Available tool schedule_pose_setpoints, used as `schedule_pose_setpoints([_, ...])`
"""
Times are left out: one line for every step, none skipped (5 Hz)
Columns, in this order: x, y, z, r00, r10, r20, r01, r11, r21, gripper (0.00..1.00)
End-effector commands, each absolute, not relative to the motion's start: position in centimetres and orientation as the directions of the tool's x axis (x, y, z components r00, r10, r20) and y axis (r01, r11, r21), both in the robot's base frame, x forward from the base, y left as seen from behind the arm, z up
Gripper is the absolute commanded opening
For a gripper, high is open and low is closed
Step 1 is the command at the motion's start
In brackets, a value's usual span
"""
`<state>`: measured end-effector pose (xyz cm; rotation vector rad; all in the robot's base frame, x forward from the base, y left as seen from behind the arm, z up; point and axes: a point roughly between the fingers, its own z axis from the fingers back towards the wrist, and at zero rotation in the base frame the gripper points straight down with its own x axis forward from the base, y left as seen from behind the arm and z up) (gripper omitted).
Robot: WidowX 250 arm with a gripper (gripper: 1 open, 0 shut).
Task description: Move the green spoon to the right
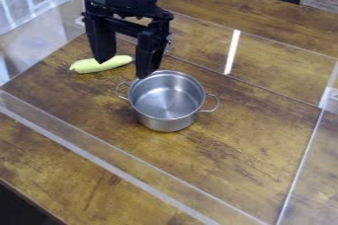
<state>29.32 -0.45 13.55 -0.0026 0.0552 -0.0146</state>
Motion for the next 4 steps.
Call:
schedule_pose_setpoints([29.4,-0.5,12.6,0.992,-0.112,-0.066,0.112,0.994,0.002,1.00])
schedule_pose_setpoints([30.1,1.6,11.8,0.948,-0.314,-0.056,0.316,0.948,0.024,0.00])
schedule_pose_setpoints([31.1,3.3,11.4,0.890,-0.455,-0.043,0.456,0.888,0.052,1.00])
schedule_pose_setpoints([31.5,4.7,11.3,0.870,-0.492,-0.031,0.493,0.867,0.068,0.00])
